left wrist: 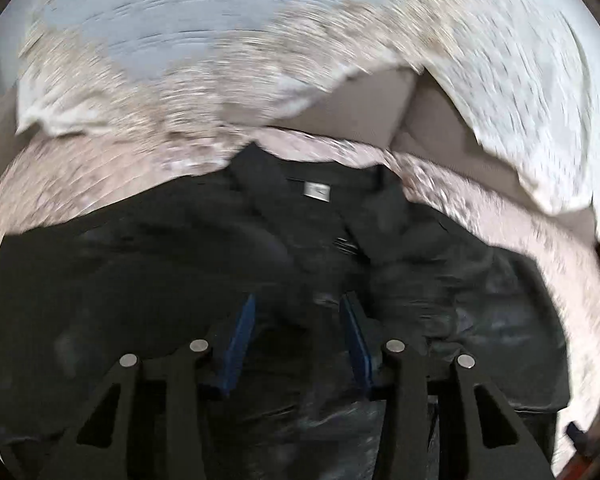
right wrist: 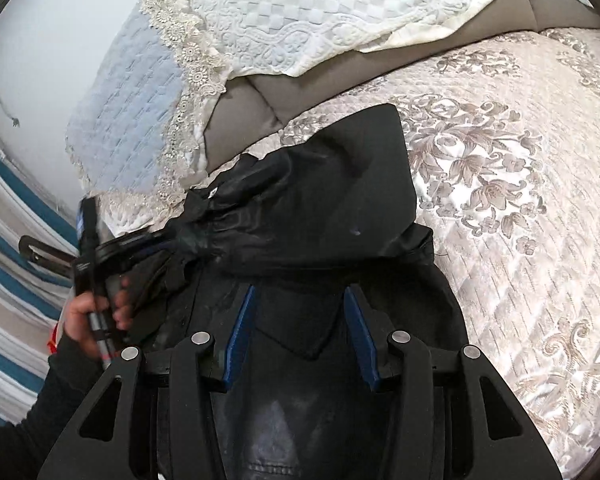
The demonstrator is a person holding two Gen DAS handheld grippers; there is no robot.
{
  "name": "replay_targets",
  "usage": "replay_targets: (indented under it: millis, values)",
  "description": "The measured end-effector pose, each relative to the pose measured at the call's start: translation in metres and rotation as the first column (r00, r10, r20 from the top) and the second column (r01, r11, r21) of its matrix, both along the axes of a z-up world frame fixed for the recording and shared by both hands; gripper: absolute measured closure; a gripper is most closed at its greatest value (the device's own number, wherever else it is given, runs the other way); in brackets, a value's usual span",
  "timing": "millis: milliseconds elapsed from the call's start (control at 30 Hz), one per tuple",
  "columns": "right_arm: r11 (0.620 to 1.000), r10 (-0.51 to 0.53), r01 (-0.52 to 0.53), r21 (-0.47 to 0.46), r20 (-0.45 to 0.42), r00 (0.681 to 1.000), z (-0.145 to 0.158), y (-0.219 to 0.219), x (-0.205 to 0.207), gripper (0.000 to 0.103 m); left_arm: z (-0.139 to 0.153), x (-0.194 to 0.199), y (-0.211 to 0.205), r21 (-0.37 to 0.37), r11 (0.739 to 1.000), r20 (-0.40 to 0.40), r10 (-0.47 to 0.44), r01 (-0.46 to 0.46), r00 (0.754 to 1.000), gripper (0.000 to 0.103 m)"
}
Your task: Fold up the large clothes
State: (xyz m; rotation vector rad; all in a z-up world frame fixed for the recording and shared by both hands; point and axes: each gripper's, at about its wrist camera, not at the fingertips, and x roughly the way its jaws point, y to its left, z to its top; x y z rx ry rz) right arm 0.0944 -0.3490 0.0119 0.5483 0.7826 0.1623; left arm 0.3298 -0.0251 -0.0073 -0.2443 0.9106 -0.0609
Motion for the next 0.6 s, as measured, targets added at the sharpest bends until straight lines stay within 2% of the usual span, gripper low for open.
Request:
replay_targets:
  millis: [100, 133, 267, 433, 500, 567, 600]
  values:
    - [1.000, 0.000, 0.000, 0.013, 0.000, 1.000, -0.003, 0.002, 0.004, 0.056, 0.004, -0.013, 0.008, -0.044, 0.999, 0.018, -0.020, 0.021, 1.000, 0.037]
    - [1.000, 0.001, -0.001, 0.013, -0.001, 1.000, -0.003, 0.004, 0.005, 0.056, 0.003, -0.016, 0.005, -0.049, 0.998, 0.021, -0.043, 0.044, 0.999, 0.034]
    - [1.000, 0.004, -0.004, -0.004, -0.001, 1.000, -0.001, 0.007, 0.005, 0.056, -0.007, -0.005, -0.030, -0.024, 0.990, -0.011, -0.137, 0.137, 0.990, 0.034]
    - [1.000, -0.017, 0.016, -0.024, -0.009, 1.000, 0.000, 0.003, -0.002, 0.056, -0.024, 0.016, -0.059, -0.049, 0.981, -0.046, -0.190, 0.187, 0.981, 0.036]
    - [0.999, -0.026, 0.025, -0.023, -0.011, 1.000, 0.000, 0.000, -0.004, 0.056, -0.034, 0.025, -0.071, -0.071, 0.970, -0.067, -0.237, 0.232, 0.969, 0.044]
    - [0.999, -0.034, 0.034, -0.022, -0.020, 0.999, -0.002, -0.002, -0.006, 0.056, -0.039, 0.023, -0.082, 0.018, 0.970, -0.069, -0.239, 0.241, 0.968, 0.059]
    - [0.999, -0.037, 0.037, -0.021, -0.024, 0.999, -0.003, -0.002, -0.006, 0.056, -0.040, 0.022, -0.084, 0.052, 0.969, -0.070, -0.238, 0.242, 0.969, 0.072]
